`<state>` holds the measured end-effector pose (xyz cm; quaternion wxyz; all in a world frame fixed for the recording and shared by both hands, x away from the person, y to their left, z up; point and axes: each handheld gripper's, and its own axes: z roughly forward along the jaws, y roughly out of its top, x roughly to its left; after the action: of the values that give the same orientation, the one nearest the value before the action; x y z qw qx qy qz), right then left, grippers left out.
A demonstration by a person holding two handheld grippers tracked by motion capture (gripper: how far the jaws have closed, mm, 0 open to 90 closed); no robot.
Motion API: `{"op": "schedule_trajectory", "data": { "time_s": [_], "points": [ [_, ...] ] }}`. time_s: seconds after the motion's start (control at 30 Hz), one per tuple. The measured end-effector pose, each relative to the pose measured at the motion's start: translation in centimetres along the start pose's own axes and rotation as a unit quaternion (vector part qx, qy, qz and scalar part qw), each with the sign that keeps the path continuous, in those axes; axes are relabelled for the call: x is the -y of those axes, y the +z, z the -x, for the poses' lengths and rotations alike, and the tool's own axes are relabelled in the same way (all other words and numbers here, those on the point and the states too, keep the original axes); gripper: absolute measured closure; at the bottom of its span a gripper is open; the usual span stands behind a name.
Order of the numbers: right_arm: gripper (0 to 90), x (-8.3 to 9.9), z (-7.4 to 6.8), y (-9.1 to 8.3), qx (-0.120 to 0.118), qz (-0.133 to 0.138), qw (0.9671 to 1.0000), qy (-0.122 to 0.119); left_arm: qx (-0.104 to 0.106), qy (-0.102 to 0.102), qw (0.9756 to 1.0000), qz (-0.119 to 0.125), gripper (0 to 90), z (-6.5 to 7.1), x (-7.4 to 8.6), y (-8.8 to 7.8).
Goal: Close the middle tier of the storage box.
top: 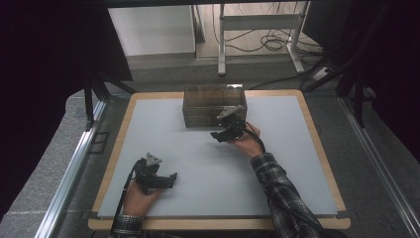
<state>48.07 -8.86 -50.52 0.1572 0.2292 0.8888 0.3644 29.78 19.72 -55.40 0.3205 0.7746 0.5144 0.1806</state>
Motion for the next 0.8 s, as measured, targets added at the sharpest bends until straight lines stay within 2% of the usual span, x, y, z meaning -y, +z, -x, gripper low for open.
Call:
{"op": "schedule_trajectory", "data": {
  "time_s": [0.37, 0.57, 0.8],
  "points": [
    [25.8, 0.1, -0.8, -0.8, -0.007, 0.006, 0.9999, -0.011, 0.000, 0.000, 1.0000, 0.000, 0.7, 0.0, 0.0, 0.0],
    [21.0, 0.4, -1.2, -1.2, -0.012, 0.006, 0.9999, -0.007, 0.000, 0.000, 1.0000, 0.000, 0.7, 0.0, 0.0, 0.0],
    [15.1, 0.9, -1.4, -1.2, -0.027, 0.002, 0.9996, -0.005, 0.000, 0.000, 1.0000, 0.000, 0.7, 0.0, 0.0, 0.0]
  ]
}}
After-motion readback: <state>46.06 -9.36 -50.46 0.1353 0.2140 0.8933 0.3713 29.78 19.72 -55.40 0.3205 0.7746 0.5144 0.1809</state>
